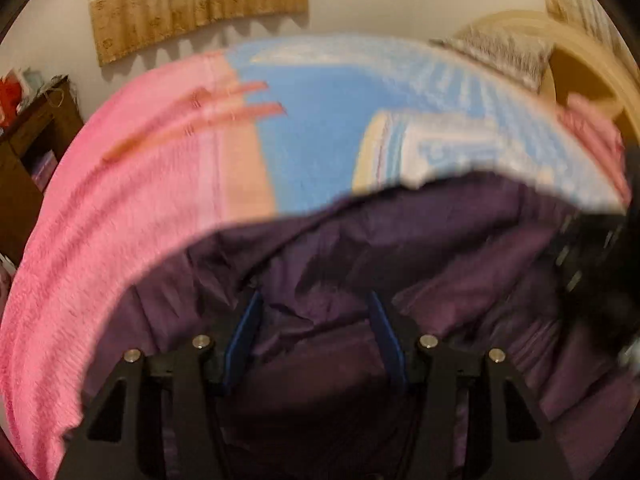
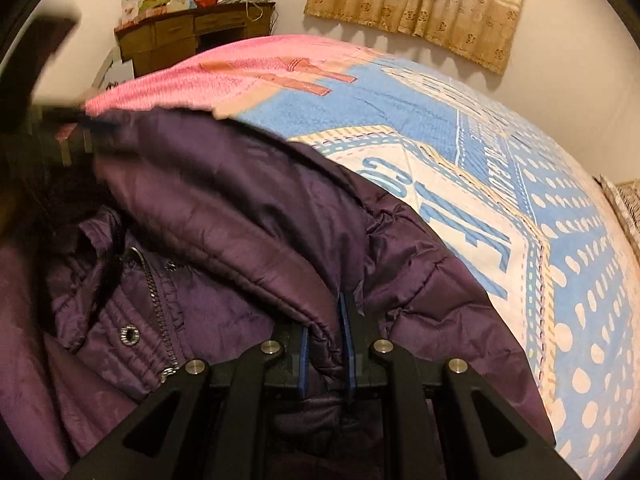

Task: Fold large clothes

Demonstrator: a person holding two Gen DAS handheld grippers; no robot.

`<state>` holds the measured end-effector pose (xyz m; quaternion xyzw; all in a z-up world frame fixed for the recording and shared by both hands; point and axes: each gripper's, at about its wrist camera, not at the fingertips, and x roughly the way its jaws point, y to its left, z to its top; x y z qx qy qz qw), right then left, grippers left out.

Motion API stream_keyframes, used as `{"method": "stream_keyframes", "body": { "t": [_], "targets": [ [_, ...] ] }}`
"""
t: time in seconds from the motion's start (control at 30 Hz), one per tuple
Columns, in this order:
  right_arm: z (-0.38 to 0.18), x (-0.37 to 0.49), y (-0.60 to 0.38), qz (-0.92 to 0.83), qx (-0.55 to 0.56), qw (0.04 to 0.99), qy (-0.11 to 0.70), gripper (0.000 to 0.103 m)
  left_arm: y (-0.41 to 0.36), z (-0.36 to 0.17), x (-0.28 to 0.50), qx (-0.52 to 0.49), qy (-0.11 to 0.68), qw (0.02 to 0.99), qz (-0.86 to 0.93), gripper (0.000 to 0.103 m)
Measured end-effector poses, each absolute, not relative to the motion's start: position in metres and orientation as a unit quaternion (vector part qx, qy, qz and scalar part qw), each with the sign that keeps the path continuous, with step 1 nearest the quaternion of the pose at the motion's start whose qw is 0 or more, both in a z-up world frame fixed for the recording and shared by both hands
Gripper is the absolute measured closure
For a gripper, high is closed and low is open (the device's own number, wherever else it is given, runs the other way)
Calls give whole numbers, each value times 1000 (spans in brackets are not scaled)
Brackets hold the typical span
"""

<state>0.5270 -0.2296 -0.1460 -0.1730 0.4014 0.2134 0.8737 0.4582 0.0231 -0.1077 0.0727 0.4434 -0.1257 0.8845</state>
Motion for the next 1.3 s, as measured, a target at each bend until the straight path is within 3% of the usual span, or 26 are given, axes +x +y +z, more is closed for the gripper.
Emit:
{"method": "stream_keyframes", "body": {
  "t": [0.1, 0.17, 0.23, 0.43, 0.53, 1.3],
  "targets": [
    [-121, 525, -242, 191, -129, 879, 418, 70, 24, -110, 450, 69, 424, 895, -122, 43],
    [-98, 525, -252, 167, -64, 889, 422, 45, 26, -115, 449, 57, 413, 901, -122, 42],
    [-77, 524, -254, 138, 1, 901, 412, 31, 26, -118, 445, 62, 400, 907, -118, 42],
    [-86, 534, -200, 108, -17, 908, 404, 30, 33, -117, 446, 52, 388, 912, -121, 41],
    [-131, 548, -198, 87, -8, 886, 456, 45, 38, -116, 448, 35, 388, 912, -124, 41],
    [-158, 549, -194, 85, -15, 899, 430, 40, 29, -123, 449, 56, 389, 914, -105, 39]
  ]
}}
